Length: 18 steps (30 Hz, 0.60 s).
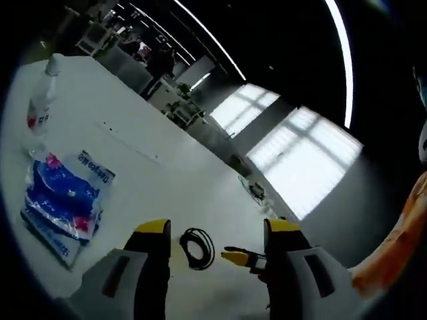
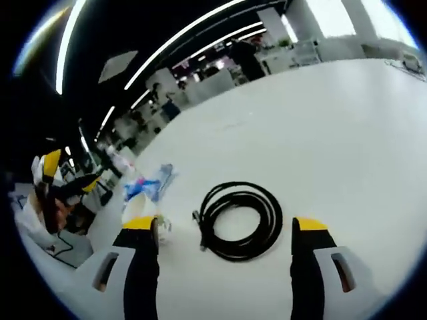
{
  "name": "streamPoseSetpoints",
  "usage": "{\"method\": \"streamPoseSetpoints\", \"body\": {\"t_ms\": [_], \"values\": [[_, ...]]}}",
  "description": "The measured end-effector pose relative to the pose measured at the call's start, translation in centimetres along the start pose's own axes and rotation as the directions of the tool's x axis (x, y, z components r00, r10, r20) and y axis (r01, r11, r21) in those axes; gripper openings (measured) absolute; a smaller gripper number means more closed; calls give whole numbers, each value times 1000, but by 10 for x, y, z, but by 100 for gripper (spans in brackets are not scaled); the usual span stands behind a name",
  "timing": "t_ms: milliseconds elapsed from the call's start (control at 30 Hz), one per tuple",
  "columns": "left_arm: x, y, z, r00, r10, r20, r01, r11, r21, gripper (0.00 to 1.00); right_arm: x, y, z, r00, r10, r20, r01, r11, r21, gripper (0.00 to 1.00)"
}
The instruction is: Arrange the tabletop items into an orderly group along one side of the table until the central work area is clear of visible clutter.
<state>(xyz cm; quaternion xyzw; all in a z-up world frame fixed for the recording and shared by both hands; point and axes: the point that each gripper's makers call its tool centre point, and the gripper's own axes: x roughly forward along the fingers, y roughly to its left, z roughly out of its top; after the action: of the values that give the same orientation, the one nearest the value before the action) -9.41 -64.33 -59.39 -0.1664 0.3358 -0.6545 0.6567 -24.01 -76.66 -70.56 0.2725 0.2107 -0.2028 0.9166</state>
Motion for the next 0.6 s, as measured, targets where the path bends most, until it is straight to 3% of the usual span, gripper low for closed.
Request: {"method": "streamPoseSetpoints", "body": {"t_ms": [100,233,333,433,600], "values": [[-10,19,10,998,62,4,-62,997,42,68,-4,4,9,1000,23,3,-23,999,-24,83],[-21,34,15,994,112,-14,-110,988,112,72,-10,8,20,999,46,14,-45,998,-49,83],[-29,42,18,991,135,-5,-133,985,106,73,-14,10,25,998,52,21,-51,997,-50,82],[-41,64,23,978,207,28,-209,976,63,74,-20,0,29,998,35,45,-34,999,-7,80],[-52,88,32,959,280,40,-282,957,66,74,-25,-4,32,998,24,52,-25,1000,7,80]]}}
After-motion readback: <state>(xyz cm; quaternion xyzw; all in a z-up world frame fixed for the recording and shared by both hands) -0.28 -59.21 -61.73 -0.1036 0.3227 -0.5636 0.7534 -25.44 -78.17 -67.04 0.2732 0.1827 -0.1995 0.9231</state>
